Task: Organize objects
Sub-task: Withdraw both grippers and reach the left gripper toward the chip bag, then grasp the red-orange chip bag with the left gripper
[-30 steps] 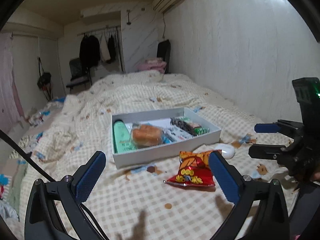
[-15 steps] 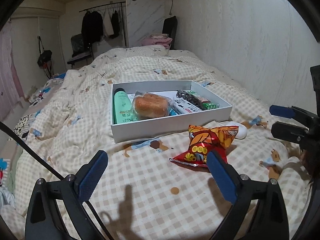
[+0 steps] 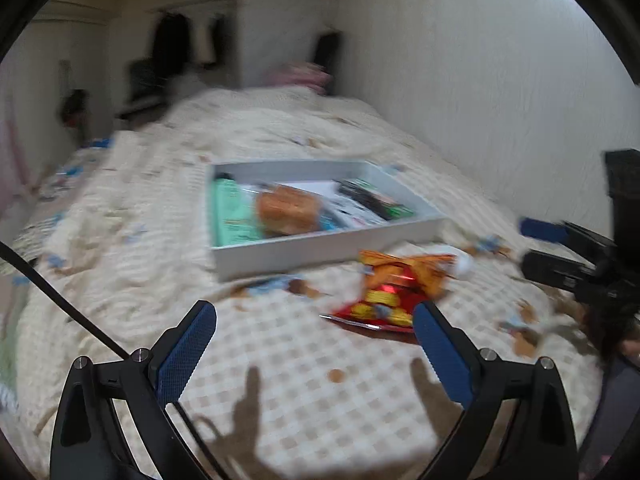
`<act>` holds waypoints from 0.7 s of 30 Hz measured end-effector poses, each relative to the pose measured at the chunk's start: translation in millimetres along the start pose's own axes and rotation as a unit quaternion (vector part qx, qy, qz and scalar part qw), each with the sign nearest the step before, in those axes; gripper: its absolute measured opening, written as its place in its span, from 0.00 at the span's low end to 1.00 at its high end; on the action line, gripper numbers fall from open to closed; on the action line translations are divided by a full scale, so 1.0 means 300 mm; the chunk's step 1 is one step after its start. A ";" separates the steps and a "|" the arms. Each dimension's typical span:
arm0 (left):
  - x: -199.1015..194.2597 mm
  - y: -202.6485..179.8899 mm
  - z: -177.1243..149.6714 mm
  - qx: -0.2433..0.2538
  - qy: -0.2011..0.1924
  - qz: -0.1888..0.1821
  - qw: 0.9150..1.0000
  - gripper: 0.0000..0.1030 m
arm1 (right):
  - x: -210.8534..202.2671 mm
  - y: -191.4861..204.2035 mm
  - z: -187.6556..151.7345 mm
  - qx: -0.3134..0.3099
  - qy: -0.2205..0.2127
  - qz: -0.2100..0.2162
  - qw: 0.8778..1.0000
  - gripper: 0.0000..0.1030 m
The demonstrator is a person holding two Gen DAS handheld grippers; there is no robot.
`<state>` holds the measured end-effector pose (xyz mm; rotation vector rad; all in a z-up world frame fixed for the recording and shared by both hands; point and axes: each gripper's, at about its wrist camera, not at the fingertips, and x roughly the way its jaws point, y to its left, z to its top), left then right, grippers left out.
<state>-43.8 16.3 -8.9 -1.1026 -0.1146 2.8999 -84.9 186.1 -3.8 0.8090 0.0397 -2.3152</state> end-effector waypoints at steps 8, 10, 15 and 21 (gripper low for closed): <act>0.079 0.021 0.092 0.001 0.079 -0.094 0.992 0.66 | 0.015 -0.011 -0.001 0.006 0.010 -0.005 1.000 1.00; 0.116 0.033 0.129 -0.001 0.096 -0.109 0.989 0.67 | 0.016 -0.017 -0.002 0.011 0.011 -0.002 1.000 1.00; 0.210 -0.006 0.149 0.039 0.140 -0.109 0.983 0.75 | 0.024 -0.025 -0.003 0.017 0.016 0.002 1.000 1.00; 0.275 -0.028 0.125 0.038 0.184 -0.136 0.973 0.46 | 0.022 -0.027 -0.005 0.019 0.018 0.002 1.000 1.00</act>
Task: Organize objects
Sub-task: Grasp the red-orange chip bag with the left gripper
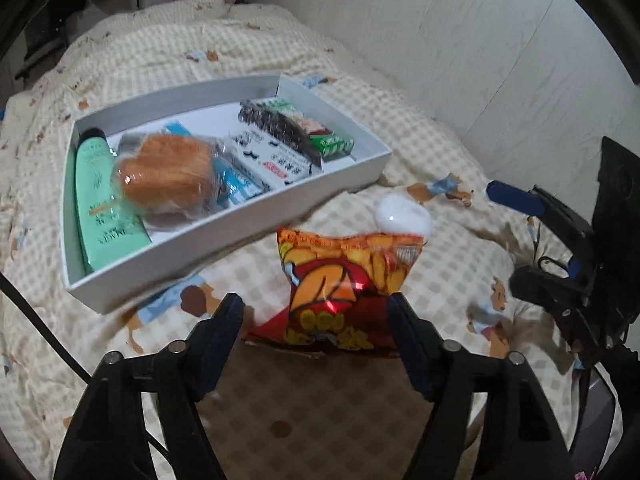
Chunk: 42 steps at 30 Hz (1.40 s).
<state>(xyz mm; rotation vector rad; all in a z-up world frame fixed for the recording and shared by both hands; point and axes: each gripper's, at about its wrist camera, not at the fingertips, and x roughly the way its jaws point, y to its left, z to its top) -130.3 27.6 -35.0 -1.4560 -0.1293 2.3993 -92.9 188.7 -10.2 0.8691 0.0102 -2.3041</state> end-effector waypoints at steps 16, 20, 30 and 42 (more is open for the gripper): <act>-0.186 0.025 -0.049 -0.062 -0.100 0.088 0.989 0.29 | 0.007 -0.006 -0.001 0.005 0.006 0.003 1.000 1.00; -0.180 0.026 -0.074 -0.057 -0.108 0.116 0.986 0.29 | 0.005 -0.009 -0.003 0.008 0.007 0.005 1.000 1.00; -0.082 0.063 -0.072 -0.081 -0.007 0.107 0.991 0.30 | 0.013 -0.013 -0.001 0.012 0.012 0.004 1.000 1.00; -0.046 0.080 -0.031 -0.111 0.026 0.101 0.988 0.51 | 0.013 -0.017 0.001 0.017 0.013 0.002 1.000 1.00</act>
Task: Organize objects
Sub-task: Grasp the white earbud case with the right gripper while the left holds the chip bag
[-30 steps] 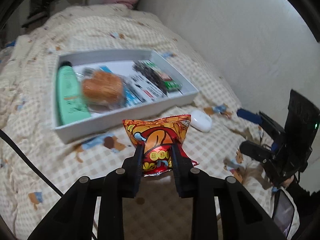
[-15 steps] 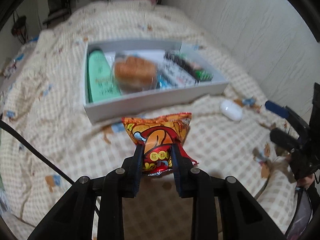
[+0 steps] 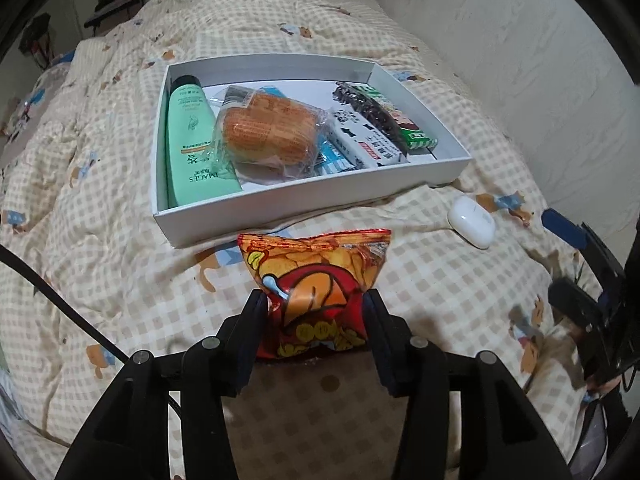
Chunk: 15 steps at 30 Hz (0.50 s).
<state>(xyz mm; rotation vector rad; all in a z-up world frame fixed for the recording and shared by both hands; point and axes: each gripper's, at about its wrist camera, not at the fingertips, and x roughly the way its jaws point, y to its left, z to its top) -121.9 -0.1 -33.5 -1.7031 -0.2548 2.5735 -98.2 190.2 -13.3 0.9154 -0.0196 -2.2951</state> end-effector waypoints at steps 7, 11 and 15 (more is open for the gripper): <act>-0.050 0.031 -0.032 -0.025 -0.045 -0.035 0.998 0.32 | 0.000 -0.001 0.001 0.000 0.000 0.001 1.000 1.00; -0.105 0.020 -0.072 -0.005 -0.087 -0.050 0.995 0.33 | -0.004 -0.001 0.001 0.001 0.001 0.002 1.000 1.00; -0.116 -0.024 -0.136 0.016 -0.127 -0.029 0.991 0.33 | 0.005 -0.009 0.005 0.007 0.008 0.004 1.000 1.00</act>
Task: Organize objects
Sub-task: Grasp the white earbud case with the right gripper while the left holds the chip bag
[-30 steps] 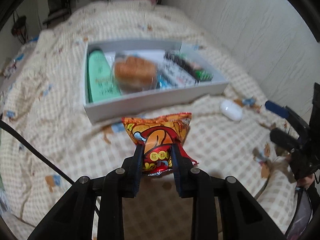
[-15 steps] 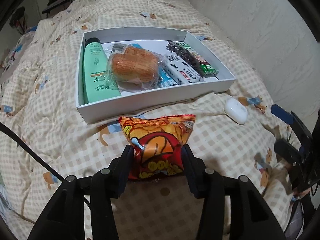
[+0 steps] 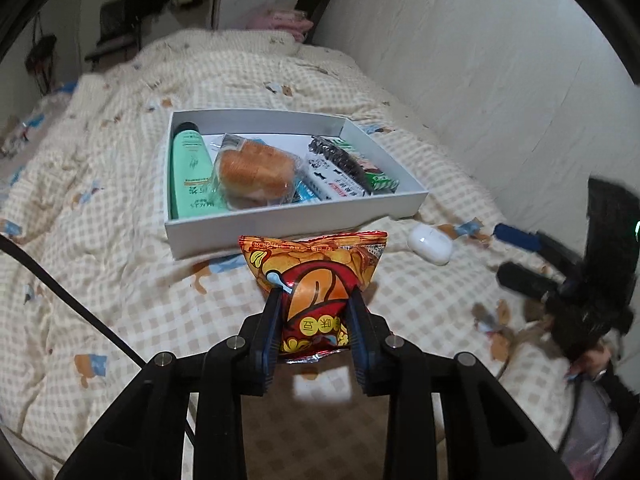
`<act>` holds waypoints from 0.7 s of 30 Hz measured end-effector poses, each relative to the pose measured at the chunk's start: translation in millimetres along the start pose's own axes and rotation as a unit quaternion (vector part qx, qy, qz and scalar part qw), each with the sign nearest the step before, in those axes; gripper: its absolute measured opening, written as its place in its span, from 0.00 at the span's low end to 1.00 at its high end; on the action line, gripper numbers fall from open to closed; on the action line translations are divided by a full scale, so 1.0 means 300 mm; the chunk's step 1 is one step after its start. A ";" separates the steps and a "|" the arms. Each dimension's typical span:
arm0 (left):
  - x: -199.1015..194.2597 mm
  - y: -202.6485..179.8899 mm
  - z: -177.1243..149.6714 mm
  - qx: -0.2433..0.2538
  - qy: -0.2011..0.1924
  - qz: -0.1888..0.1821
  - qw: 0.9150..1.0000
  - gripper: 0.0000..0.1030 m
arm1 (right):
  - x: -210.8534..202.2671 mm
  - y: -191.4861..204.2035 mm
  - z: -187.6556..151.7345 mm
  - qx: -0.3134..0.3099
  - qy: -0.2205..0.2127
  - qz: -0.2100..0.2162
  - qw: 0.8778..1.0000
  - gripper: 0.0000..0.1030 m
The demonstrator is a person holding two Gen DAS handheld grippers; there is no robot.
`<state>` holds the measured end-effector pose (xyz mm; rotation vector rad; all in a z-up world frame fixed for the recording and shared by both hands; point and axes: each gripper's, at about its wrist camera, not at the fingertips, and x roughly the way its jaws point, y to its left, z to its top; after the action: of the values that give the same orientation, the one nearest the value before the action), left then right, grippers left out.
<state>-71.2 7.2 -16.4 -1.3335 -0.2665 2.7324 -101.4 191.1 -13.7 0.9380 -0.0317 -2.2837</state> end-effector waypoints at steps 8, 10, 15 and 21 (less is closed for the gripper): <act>0.033 -0.040 -0.040 0.031 0.003 0.049 0.998 0.33 | 0.012 0.005 0.001 0.000 0.011 -0.015 1.000 1.00; 0.027 -0.045 -0.042 0.028 0.003 0.047 0.998 0.33 | 0.012 0.003 0.008 0.002 0.015 -0.019 1.000 1.00; 0.024 -0.047 -0.045 0.028 0.003 0.047 0.998 0.33 | 0.027 -0.006 0.087 -0.011 0.046 -0.039 0.998 1.00; 0.031 -0.035 -0.051 0.024 0.004 0.043 0.999 0.33 | 0.133 -0.042 0.163 -0.018 0.116 -0.024 0.993 1.00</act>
<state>-64.9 20.6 -30.7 -1.3747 -0.1449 2.7839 -160.6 167.1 -5.5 1.1900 0.1321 -2.1971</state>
